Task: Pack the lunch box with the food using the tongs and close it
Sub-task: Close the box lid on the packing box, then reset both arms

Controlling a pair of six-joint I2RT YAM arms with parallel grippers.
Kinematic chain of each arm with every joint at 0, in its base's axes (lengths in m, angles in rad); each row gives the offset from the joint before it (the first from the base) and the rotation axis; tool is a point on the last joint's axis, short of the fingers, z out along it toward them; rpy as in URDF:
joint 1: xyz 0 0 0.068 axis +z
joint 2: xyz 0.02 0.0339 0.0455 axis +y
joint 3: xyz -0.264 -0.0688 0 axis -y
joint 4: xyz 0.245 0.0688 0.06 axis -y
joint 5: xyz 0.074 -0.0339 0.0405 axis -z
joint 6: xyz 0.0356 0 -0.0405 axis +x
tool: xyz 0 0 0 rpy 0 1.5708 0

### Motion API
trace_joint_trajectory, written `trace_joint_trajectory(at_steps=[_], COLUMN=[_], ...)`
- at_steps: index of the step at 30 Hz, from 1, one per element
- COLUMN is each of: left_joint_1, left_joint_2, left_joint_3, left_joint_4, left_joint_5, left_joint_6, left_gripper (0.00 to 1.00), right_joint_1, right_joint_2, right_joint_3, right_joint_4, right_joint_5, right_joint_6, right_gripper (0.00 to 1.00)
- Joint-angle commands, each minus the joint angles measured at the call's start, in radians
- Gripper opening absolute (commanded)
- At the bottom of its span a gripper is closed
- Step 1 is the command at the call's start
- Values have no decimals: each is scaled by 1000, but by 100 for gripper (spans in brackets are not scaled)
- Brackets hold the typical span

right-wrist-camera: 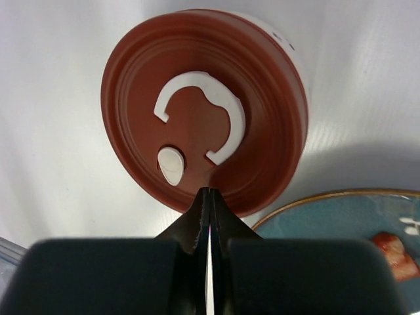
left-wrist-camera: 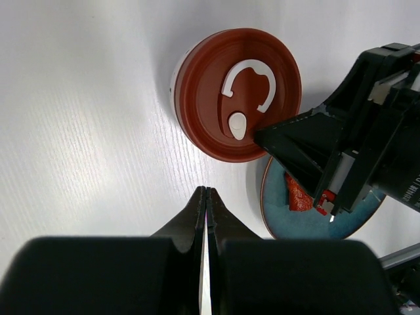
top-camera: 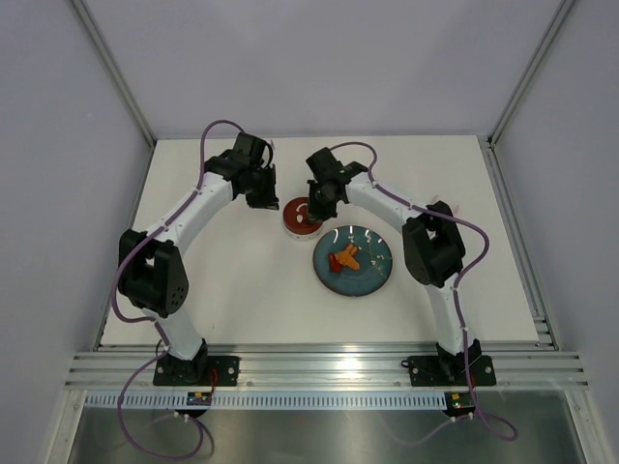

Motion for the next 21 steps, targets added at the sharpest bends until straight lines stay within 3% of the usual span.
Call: trace_joint_trajectory(at_steps=[1, 6, 9, 12, 13, 14, 15, 16, 19, 21], left_joint_1=[3, 3, 1, 3, 3, 4, 4, 3, 3, 4], left_joint_2=[-68, -112, -162, -224, -241, -261, -299, -319, -411, -459], left_joint_3=[-19, -42, -65, -96, -104, -114, -136, -148, -206, -257], left_joint_4=[21, 20, 35, 47, 50, 55, 61, 67, 96, 124], left_joint_5=[-11, -30, -31, -31, -34, -39, -44, -45, -56, -60], left_joint_6=[-2, 9, 20, 32, 35, 41, 46, 49, 66, 75], left_gripper=[0, 0, 0, 0, 0, 0, 0, 0, 5, 22], right_joint_1=[7, 5, 2, -7, -12, -13, -15, -18, -19, -19], right_joint_2=[-118, -243, -316, -405, -433, -460, -523, -557, -692, -781], right_joint_3=[91, 139, 124, 61, 38, 10, -48, -76, -201, -286], right_joint_4=[-53, -100, -125, -143, -145, -148, -142, -140, -128, -134], right_joint_5=[64, 227, 349, 456, 487, 551, 585, 614, 731, 792], right_joint_6=[-36, -69, -82, -92, -92, -90, -87, -86, -81, -81], right_gripper=[0, 2, 13, 47, 63, 86, 95, 99, 100, 100])
